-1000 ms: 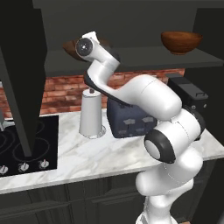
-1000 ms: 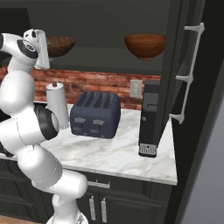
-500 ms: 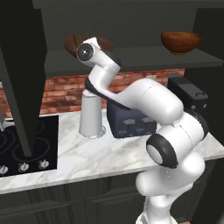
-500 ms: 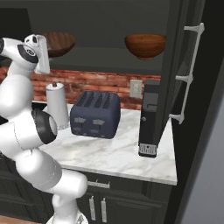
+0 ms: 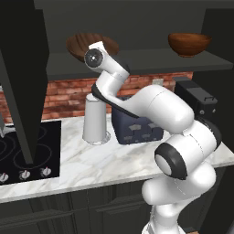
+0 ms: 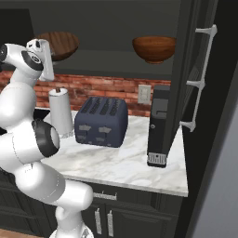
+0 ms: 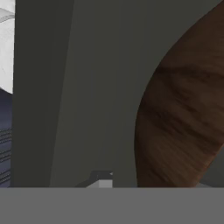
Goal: Move the bowls from the cabinet to the plates on the dining table.
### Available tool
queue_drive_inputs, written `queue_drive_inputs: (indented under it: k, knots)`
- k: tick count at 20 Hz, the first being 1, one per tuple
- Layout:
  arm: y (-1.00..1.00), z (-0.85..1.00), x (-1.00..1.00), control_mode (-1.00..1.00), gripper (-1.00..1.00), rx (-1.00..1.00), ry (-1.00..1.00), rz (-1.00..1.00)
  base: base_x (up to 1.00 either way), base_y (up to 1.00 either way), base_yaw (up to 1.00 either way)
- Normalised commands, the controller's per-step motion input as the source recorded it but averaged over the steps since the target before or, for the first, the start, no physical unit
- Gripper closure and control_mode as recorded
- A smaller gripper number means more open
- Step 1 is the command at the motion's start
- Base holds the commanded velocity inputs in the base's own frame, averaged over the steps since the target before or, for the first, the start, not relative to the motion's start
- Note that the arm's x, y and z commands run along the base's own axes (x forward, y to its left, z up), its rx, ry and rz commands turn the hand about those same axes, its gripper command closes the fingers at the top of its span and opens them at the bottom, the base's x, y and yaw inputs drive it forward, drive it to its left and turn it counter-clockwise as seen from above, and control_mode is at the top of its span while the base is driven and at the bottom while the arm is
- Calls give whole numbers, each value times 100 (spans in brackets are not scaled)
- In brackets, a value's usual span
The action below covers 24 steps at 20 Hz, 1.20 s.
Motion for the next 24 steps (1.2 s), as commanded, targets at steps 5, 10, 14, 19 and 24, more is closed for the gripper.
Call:
queue_drive_inputs:
  k: [5,10,14,19,24]
  knots:
    - [1,-68,22,-100,100,0,0,3,0,0,0]
    - [0,-51,11,-100,100,0,0,3,0,0,0]
    - [3,-4,0,-100,100,0,0,1,0,0,0]
    - [9,0,-8,-100,100,0,-1,1,0,0,0]
    - [10,5,-59,-100,100,0,-6,1,0,0,0]
